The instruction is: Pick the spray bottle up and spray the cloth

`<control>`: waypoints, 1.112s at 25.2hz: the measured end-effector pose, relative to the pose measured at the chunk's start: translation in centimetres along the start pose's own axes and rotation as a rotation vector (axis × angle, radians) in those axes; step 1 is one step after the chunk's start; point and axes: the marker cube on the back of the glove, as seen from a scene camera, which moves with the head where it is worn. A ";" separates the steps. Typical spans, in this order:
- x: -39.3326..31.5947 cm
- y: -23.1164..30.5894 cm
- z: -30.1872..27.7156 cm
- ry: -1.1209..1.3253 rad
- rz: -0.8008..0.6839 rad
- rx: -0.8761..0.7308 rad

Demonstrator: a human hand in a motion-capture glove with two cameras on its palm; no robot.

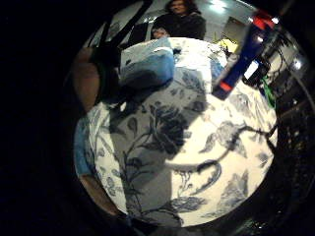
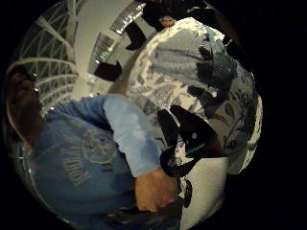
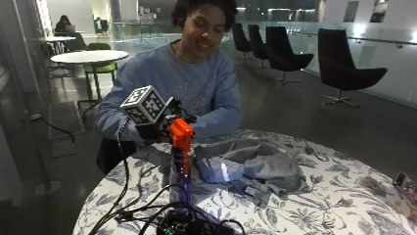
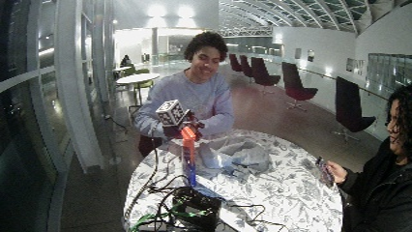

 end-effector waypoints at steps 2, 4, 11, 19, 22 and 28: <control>0.7 -0.2 -0.6 -0.074 0.031 0.029; 1.8 -0.4 -1.5 -0.181 0.091 0.066; 6.2 0.0 -4.4 -0.436 0.301 0.161; 10.7 -2.3 -4.2 -0.410 0.423 0.327; 11.8 -4.0 -4.0 -0.400 0.439 0.354; 13.6 -7.3 -3.6 -0.383 0.456 0.343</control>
